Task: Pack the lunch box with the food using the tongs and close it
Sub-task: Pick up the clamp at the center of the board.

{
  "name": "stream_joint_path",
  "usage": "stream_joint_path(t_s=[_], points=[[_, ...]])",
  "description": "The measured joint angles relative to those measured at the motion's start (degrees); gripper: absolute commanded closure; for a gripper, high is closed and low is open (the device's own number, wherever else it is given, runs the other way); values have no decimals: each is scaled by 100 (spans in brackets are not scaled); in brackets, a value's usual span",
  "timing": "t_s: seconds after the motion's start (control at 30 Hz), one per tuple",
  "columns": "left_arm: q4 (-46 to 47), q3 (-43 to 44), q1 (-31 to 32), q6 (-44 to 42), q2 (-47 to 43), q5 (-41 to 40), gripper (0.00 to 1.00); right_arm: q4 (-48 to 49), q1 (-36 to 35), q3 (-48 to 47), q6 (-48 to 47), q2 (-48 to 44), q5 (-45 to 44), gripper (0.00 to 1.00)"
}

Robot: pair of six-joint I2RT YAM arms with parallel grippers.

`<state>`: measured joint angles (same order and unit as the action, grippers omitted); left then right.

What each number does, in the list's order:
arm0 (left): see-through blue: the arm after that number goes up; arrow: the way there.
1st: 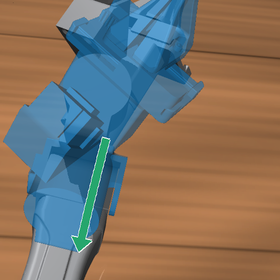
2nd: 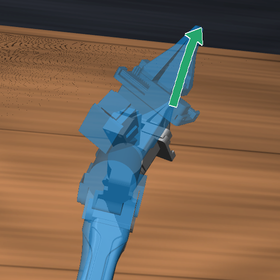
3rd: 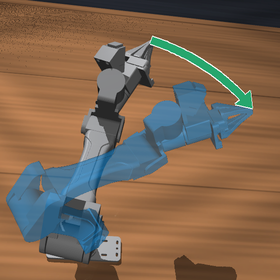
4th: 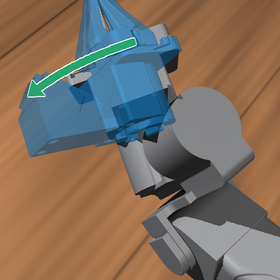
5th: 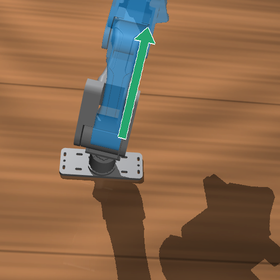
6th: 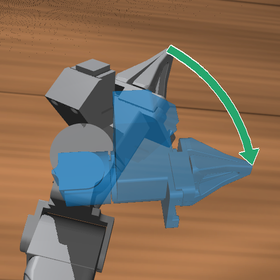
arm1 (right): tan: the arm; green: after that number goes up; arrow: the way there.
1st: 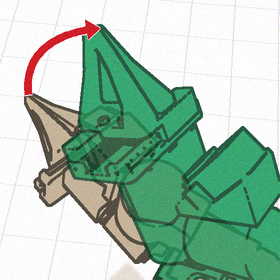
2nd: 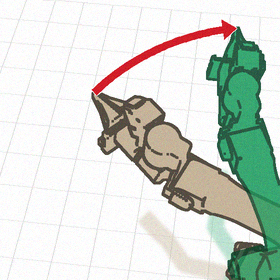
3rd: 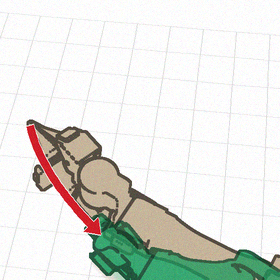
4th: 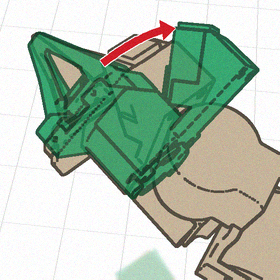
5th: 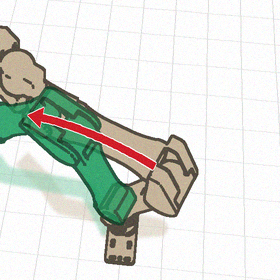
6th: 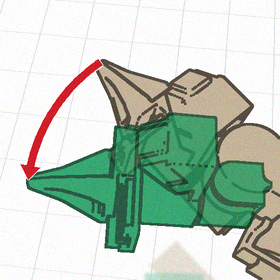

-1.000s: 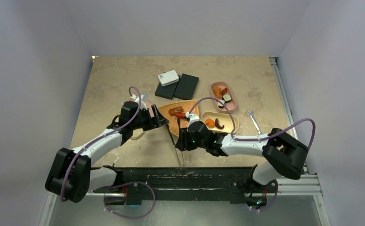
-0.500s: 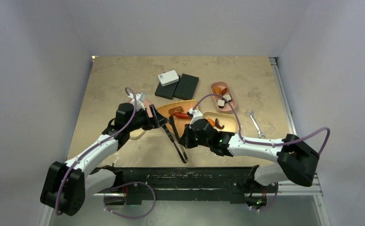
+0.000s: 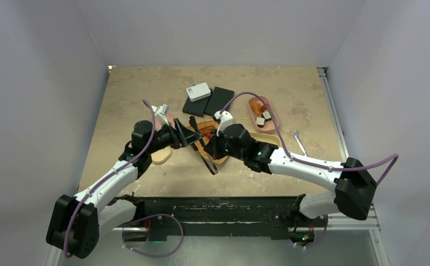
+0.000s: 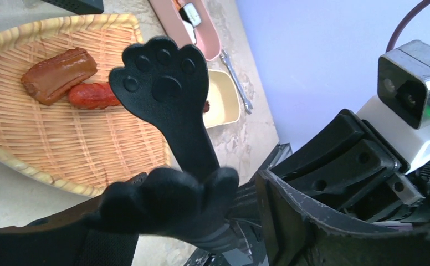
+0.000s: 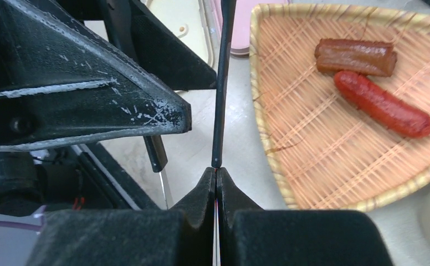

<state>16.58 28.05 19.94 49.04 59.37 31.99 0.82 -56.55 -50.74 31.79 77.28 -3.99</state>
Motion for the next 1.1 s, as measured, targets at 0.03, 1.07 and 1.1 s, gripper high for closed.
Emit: stream_joint_path(t_s=[0.03, 1.07, 1.1], points=[[120, -35, 0, 133, 2, -2, 38, -9, 0, -28, -92, 28, -50, 100], [1462, -448, 4, 1958, 566, -304, 100, 236, -127, -205, -1427, 286, -127, 88], [1499, -455, 0, 1991, 566, -310, 100, 245, -127, -205, -1416, 286, -138, 88]])
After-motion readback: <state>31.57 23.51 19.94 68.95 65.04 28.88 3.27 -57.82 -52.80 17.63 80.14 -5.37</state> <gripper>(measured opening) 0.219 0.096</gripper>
